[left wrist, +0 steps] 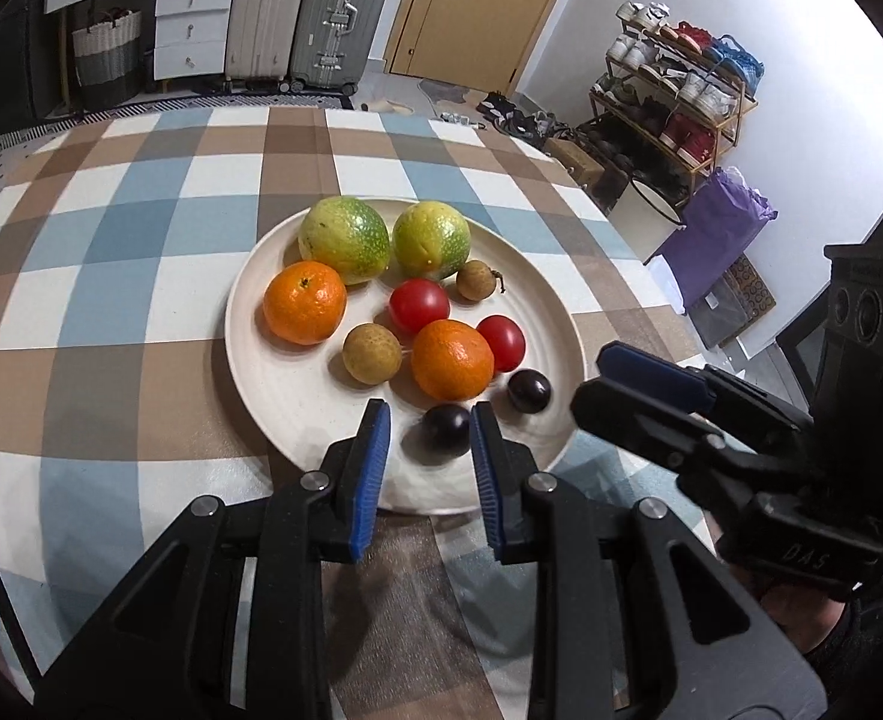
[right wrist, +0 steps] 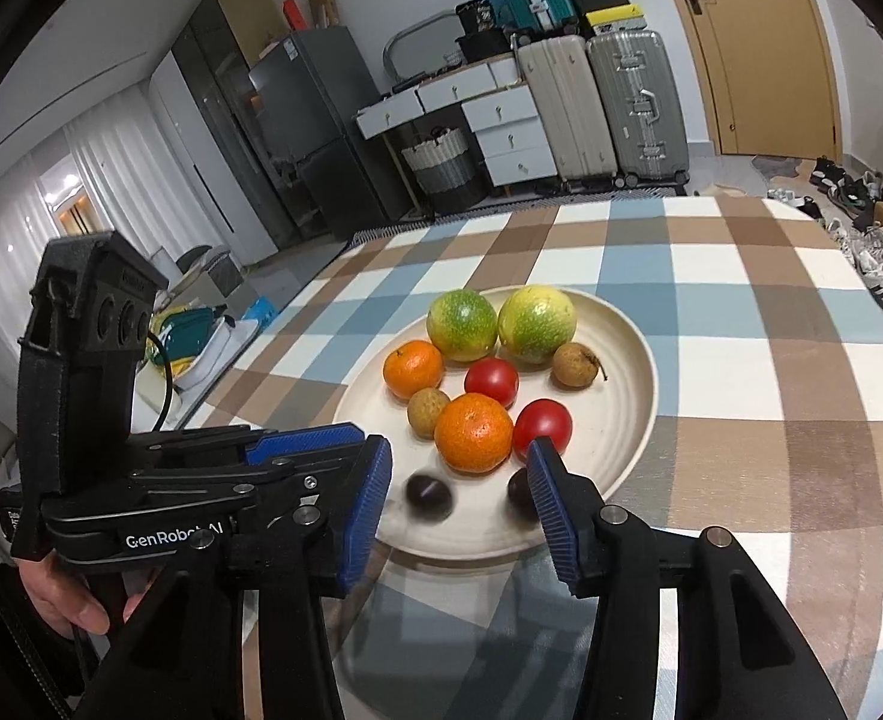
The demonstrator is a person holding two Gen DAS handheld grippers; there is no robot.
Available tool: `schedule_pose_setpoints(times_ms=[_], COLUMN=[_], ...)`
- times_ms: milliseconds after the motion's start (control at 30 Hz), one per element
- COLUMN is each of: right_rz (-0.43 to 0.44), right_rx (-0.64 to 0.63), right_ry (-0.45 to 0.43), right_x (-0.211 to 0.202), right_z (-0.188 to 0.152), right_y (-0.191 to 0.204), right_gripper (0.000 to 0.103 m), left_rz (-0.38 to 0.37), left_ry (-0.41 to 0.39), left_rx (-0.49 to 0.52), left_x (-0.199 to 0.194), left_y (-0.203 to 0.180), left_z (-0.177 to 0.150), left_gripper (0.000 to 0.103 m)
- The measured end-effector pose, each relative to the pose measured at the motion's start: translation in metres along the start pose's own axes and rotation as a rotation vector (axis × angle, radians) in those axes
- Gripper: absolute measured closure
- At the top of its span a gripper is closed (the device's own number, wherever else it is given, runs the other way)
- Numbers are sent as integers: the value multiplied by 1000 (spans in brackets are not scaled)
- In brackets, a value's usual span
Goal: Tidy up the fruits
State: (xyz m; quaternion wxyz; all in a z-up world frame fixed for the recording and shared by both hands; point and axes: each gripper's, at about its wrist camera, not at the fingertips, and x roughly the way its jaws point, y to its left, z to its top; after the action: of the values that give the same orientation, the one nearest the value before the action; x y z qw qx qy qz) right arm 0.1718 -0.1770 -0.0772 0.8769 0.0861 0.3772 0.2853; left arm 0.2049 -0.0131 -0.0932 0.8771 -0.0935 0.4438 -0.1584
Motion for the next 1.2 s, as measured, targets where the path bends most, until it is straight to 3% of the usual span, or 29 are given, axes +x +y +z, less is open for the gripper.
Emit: schedule_pose_setpoints(times_ms=[167, 233, 300, 467, 667, 833, 933, 1100, 1200], right_rz=[-27, -28, -30, -34, -43, -47, -50, -67, -81], right_rx=[3, 2, 5, -31, -70, -96, -120, -131, -147], right_ry=[-42, -65, -93, -167, -273, -345, -393, -435, -453], right_x=[-20, -29, -40, -67, -97, -114, -123, -128, -128], right_z=[-1, -2, -3, -6, -11, -19, -27, -38, -42], right_y=[5, 8, 11, 29, 52, 63, 68, 68, 68], right_gripper=[50, 49, 44, 24, 8, 3, 1, 1, 1], left_rz=[40, 58, 71, 135, 205, 243, 298, 344, 358], left_ry=[-71, -89, -101, -162, -271, -373, -444, -558, -578], left_rx=[18, 25, 25, 20, 47, 64, 89, 132, 132], left_x=[-25, -32, -40, -67, -104, -133, -147, -162, -165], left_y=[-6, -8, -10, -11, -15, -20, -25, -30, -27], left_z=[-10, -14, -20, -30, -39, -49, -58, -79, -89], left_gripper=[50, 47, 46, 23, 17, 13, 2, 1, 1])
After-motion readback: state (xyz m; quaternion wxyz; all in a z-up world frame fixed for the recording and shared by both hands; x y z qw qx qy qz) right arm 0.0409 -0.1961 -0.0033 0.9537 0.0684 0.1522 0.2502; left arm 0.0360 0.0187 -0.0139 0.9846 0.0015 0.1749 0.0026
